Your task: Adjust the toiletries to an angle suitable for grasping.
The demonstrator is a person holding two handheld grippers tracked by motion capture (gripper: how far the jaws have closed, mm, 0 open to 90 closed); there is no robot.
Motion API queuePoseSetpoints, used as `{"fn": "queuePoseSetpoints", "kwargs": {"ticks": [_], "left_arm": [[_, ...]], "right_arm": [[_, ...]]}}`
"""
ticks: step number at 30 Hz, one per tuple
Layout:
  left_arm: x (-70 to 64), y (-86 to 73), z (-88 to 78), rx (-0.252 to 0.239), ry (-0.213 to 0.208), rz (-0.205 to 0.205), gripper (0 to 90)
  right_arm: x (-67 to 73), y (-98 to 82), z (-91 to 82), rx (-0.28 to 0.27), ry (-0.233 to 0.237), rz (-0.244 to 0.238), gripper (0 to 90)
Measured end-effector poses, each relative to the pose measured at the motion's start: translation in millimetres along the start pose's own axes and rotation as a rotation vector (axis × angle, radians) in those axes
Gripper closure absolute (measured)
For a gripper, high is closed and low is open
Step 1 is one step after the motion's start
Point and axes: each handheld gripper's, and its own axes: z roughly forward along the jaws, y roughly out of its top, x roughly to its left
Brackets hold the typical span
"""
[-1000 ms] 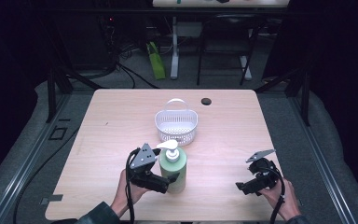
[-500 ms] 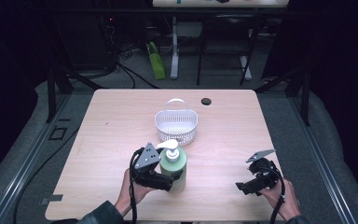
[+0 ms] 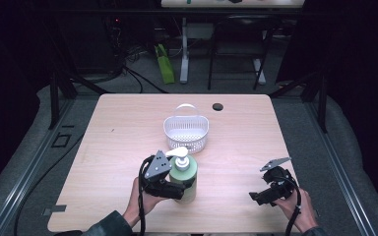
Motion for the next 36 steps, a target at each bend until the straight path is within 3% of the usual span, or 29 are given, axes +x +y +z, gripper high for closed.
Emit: {"fn": "queuePoseSetpoints", "kwargs": {"ticks": [16,36], "left_arm": [[7.1,-1.4,-2.4,-0.005,0.031,-0.013,11.6],[31.4,-4.0,-9.4,-0.001,0.115,-0.052,11.7]], "right_arm": [[0.5,0.2,0.1,-0.001,0.001,-0.003,1.7],[1.1,0.4,0.5,0.001,0.006,-0.003,1.9]]}}
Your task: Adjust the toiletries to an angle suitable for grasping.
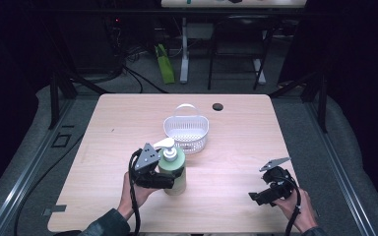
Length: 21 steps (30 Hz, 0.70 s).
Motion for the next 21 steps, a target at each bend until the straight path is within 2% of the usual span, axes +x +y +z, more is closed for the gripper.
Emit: {"fn": "queuePoseSetpoints", "kwargs": {"ticks": [16,21], "left_arm": [[25.5,-1.9,-5.1,0.005,0.067,-0.036,11.7],[28.7,-1.6,-5.2,0.007,0.072,-0.037,11.6]], "right_arm": [[-1.5,-0.4,0.1,-0.001,0.0,0.0,1.9],[-0.7,-0.3,0.3,-0.001,0.005,0.002,1.9]]}}
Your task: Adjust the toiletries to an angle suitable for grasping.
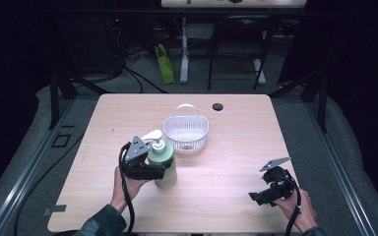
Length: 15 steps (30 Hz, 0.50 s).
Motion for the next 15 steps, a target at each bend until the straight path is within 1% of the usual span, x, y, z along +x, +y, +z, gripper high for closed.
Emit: {"fn": "queuePoseSetpoints", "kwargs": {"ticks": [11,13,15], "left_arm": [[10.6,0.3,-0.3,0.003,0.021,-0.011,11.6],[12.7,-0.2,-0.3,0.0,0.028,-0.013,11.6],[12.8,-0.5,-0.5,-0.003,0.029,-0.012,11.5]], "right_arm": [[-0.8,-0.2,0.4,0.004,-0.003,-0.005,2.0],[-0.2,-0.1,0.3,0.004,0.0,0.0,2.0],[-0.7,-0.1,0.3,0.005,-0.004,-0.004,2.0]]}}
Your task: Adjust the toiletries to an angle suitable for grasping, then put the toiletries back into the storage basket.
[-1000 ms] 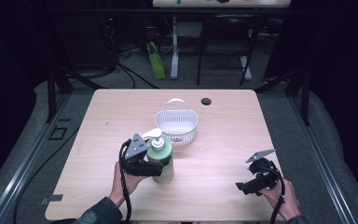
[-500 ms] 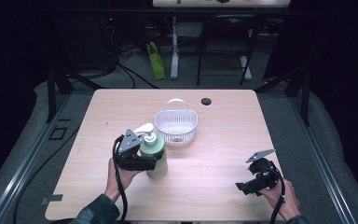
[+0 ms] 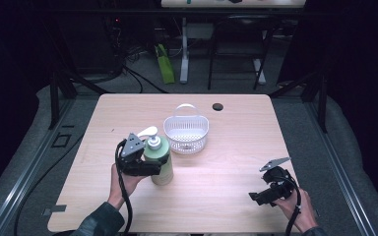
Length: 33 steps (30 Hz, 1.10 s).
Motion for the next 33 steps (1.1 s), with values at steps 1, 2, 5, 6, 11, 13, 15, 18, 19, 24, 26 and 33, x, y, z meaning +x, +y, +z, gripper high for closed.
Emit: {"fn": "queuePoseSetpoints", "kwargs": {"ticks": [1,2,5,6,11,13,15,18,19,24,26,33], "left_arm": [[-0.4,-0.3,-0.2,-0.001,0.001,0.0,11.4],[-0.1,-0.3,-0.3,-0.001,-0.002,-0.002,11.2],[0.4,-0.7,-0.9,-0.011,-0.013,-0.02,6.3],[0.0,-0.3,-1.3,-0.01,-0.017,-0.018,3.6],[-3.2,1.8,-4.9,-0.055,-0.021,-0.017,0.0],[-2.1,2.4,-6.9,-0.074,-0.032,-0.028,0.0],[-0.6,3.2,-8.8,-0.088,-0.042,-0.043,0.0],[-0.8,5.5,-11.4,-0.125,-0.045,-0.053,0.0],[-0.9,6.5,-12.7,-0.132,-0.044,-0.054,0.0],[1.7,10.0,-15.7,-0.161,-0.055,-0.067,0.0],[3.2,11.6,-16.4,-0.174,-0.061,-0.073,0.0],[5.6,18.4,-17.7,-0.203,-0.064,-0.08,0.0]], "right_arm": [[-0.1,0.0,0.1,0.0,0.001,-0.001,2.0],[-0.1,0.0,0.1,-0.001,0.002,0.001,2.0],[0.0,0.1,-0.1,-0.004,0.002,0.003,2.0],[0.0,0.0,0.0,-0.003,0.002,0.002,2.0],[0.0,0.0,-0.7,-0.006,0.006,0.004,2.0],[-0.5,0.1,-0.2,-0.004,0.006,0.001,2.0],[0.4,0.3,0.3,-0.003,0.009,0.006,2.0],[0.4,0.3,0.2,-0.003,0.008,0.004,1.9],[0.4,0.3,0.3,-0.003,0.009,0.006,1.9],[0.5,0.4,0.3,-0.003,0.009,0.005,1.9],[0.5,0.4,0.3,-0.003,0.009,0.002,1.9],[0.8,0.5,0.2,-0.004,0.011,0.004,1.9]]}}
